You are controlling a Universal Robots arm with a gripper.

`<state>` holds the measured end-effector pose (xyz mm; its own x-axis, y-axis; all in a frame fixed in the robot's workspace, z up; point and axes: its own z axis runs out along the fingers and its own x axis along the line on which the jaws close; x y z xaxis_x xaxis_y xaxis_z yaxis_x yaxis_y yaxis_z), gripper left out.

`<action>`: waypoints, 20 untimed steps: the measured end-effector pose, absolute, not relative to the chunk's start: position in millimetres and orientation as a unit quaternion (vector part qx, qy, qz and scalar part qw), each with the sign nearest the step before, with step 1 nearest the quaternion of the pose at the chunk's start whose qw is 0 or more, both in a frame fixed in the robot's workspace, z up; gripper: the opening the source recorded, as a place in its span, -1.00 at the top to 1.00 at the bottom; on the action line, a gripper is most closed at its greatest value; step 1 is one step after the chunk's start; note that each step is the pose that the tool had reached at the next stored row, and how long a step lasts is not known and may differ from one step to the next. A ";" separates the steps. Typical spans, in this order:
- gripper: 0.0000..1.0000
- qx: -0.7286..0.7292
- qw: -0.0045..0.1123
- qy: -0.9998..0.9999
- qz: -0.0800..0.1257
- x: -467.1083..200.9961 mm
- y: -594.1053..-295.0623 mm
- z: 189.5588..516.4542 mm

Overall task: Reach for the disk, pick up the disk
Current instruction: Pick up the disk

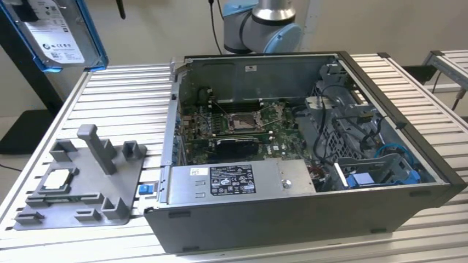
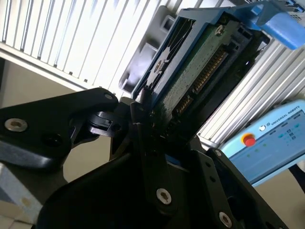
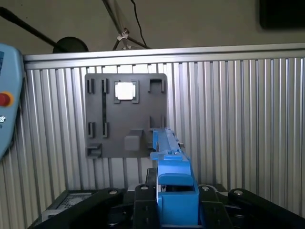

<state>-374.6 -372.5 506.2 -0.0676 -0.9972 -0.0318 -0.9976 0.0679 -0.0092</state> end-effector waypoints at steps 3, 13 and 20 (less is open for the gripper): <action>1.00 -0.683 0.015 0.731 0.008 -365.6 -372.5 506.3; 1.00 -0.683 0.014 0.731 0.008 -336.1 -372.5 506.2; 1.00 -0.683 0.014 0.731 0.008 -315.6 -372.5 506.2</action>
<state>-315.6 -372.5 506.2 -0.0676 -0.9972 -0.0317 -0.9977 0.0679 -0.0083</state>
